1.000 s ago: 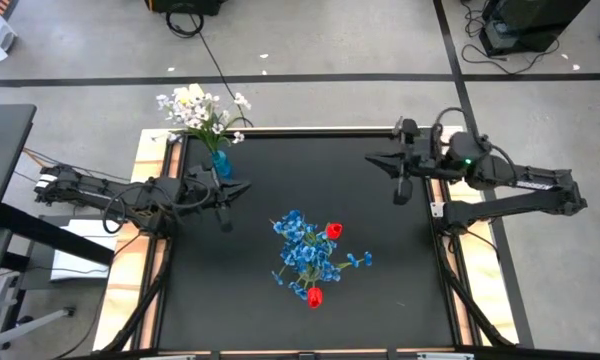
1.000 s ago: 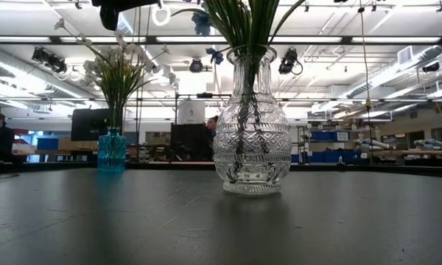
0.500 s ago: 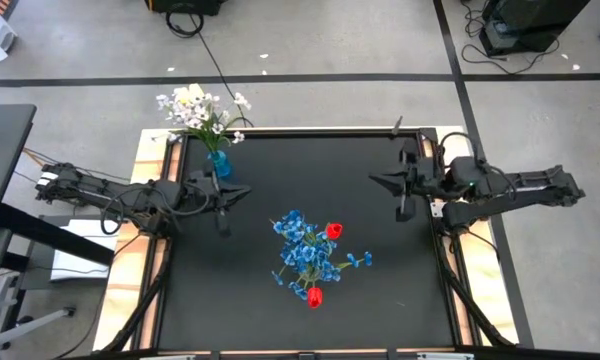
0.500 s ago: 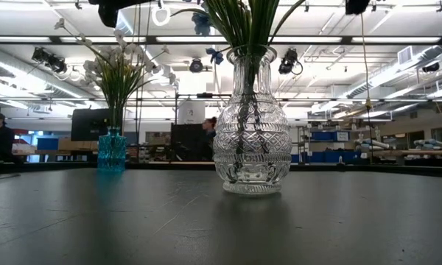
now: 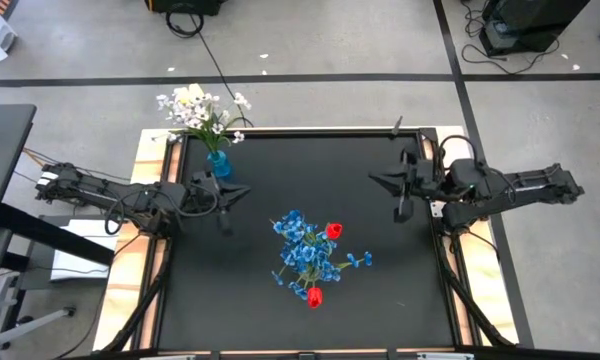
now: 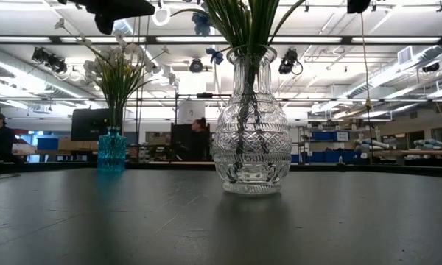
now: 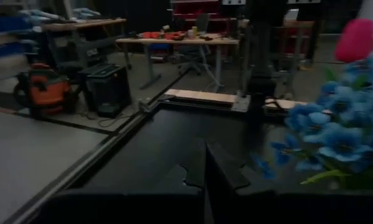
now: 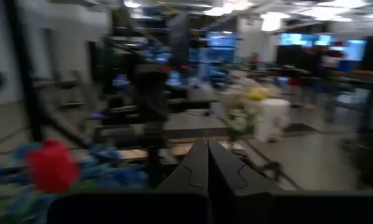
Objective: Sort flowers into vase by color
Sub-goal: Return to Home Position
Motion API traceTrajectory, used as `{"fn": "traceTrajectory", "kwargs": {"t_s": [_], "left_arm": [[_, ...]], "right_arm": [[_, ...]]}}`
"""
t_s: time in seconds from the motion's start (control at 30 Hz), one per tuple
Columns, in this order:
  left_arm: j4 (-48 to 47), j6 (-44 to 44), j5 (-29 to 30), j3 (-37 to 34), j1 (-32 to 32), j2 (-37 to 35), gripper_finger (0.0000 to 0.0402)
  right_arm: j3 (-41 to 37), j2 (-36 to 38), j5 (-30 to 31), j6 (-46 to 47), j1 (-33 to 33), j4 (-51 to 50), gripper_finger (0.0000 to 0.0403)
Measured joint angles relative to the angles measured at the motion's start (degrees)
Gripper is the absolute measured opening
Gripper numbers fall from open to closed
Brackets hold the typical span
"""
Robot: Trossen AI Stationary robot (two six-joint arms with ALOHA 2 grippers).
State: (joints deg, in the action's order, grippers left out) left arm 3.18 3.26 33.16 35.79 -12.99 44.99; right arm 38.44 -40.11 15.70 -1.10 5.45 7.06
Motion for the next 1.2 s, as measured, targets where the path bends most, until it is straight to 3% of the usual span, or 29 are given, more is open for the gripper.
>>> {"fn": "traceTrajectory", "kwargs": {"t_s": [0.1, 0.4, 0.53, 0.83, 1.2], "left_arm": [[-0.05, -1.91, 1.09, 0.00, 0.02, 0.00, 0.0005], [-2.91, -2.62, 1.01, -0.02, 0.07, 0.00, 0.0002], [-2.52, -3.25, -2.75, -0.12, 0.07, 0.00, 0.0001], [9.94, -4.49, -5.85, -6.93, 0.07, 0.00, 0.0001], [12.04, -5.52, -6.01, -8.09, 0.07, 0.02, 0.0016]], "right_arm": [[0.00, 0.01, 4.18, -0.03, -0.33, -0.42, 0.0004], [0.00, 1.22, 3.70, -0.61, -1.11, -6.42, 0.0004], [0.00, 3.32, 0.72, -2.11, -1.11, -7.20, 0.0004], [0.02, 10.13, -2.09, -4.87, -1.11, -12.22, 0.0004], [0.02, 15.41, -2.33, -5.11, -1.11, -17.82, 0.0004]]}}
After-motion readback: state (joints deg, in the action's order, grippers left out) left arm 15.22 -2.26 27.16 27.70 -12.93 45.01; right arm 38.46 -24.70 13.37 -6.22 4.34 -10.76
